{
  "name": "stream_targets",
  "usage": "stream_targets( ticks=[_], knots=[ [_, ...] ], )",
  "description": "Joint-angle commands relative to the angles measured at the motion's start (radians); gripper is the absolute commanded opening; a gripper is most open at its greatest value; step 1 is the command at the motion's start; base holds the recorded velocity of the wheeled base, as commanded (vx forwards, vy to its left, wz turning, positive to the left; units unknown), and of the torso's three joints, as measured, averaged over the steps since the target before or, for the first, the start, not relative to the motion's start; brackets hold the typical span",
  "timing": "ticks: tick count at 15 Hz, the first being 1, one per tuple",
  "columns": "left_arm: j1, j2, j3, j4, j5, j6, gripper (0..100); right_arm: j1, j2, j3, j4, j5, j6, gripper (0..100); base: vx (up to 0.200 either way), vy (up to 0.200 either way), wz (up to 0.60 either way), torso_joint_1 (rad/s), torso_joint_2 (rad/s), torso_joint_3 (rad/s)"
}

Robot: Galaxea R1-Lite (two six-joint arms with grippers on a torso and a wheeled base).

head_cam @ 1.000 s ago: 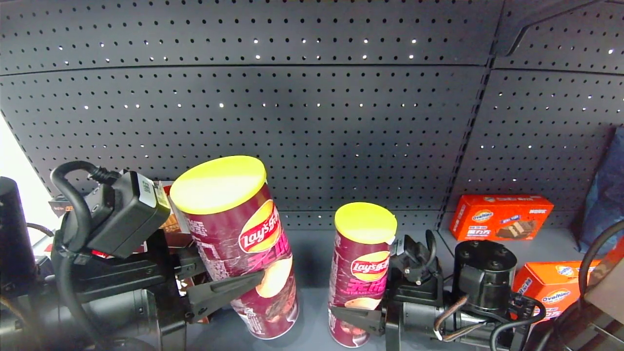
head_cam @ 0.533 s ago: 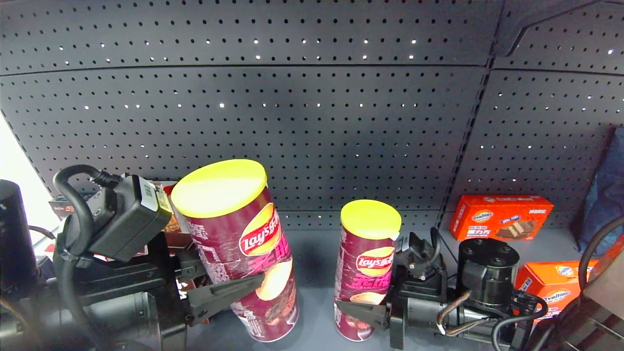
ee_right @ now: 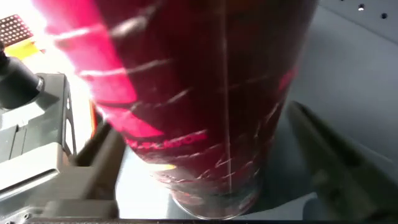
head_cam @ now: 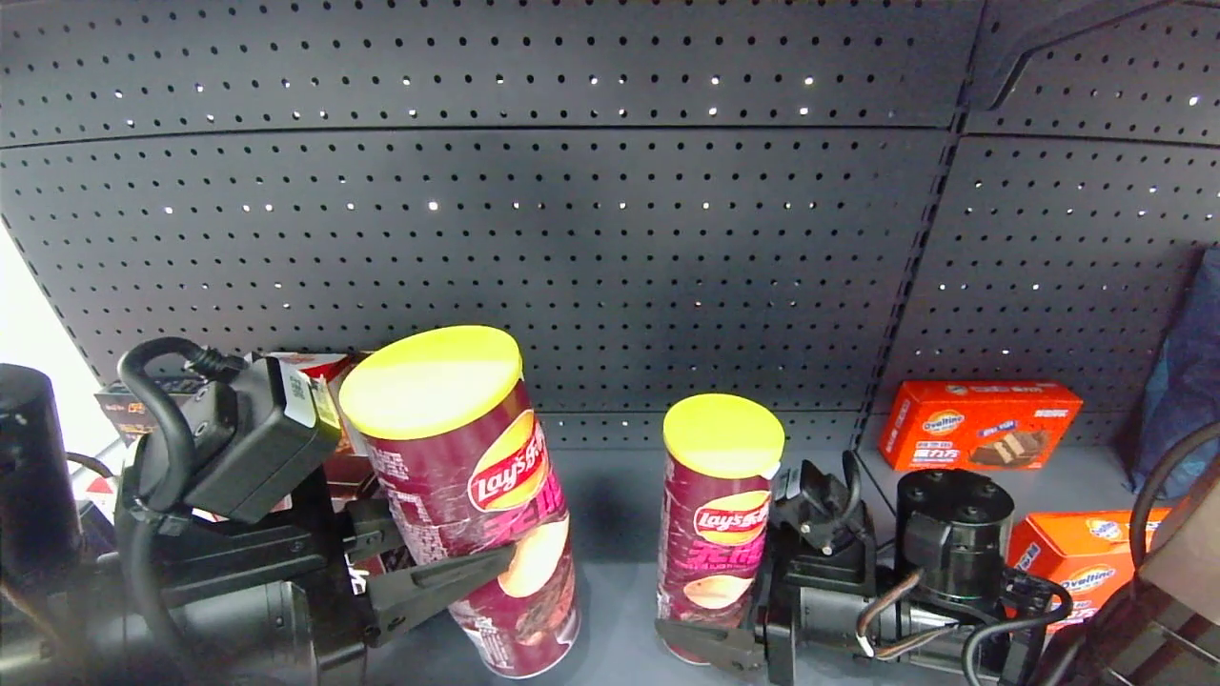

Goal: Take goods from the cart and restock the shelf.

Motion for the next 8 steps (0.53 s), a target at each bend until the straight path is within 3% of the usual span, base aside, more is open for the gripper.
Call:
stream_targets(
  ticks=[1,5,8],
  knots=[
    [0.000,-0.002,0.023,-0.002,0.000,0.001,0,0.000,-0.009,0.014,-0.003,0.000,-0.005,100,0.000,0.000,0.00,0.000,0.00,0.000],
    [0.000,-0.012,0.045,-0.003,0.000,-0.001,0,-0.014,-0.118,0.086,-0.003,0.000,-0.020,100,0.000,0.000,0.00,0.000,0.00,0.000],
    [0.000,-0.015,0.043,-0.003,-0.002,-0.001,0,-0.018,-0.439,0.254,0.008,0.005,-0.035,100,0.000,0.000,0.00,0.000,0.00,0.000]
  ],
)
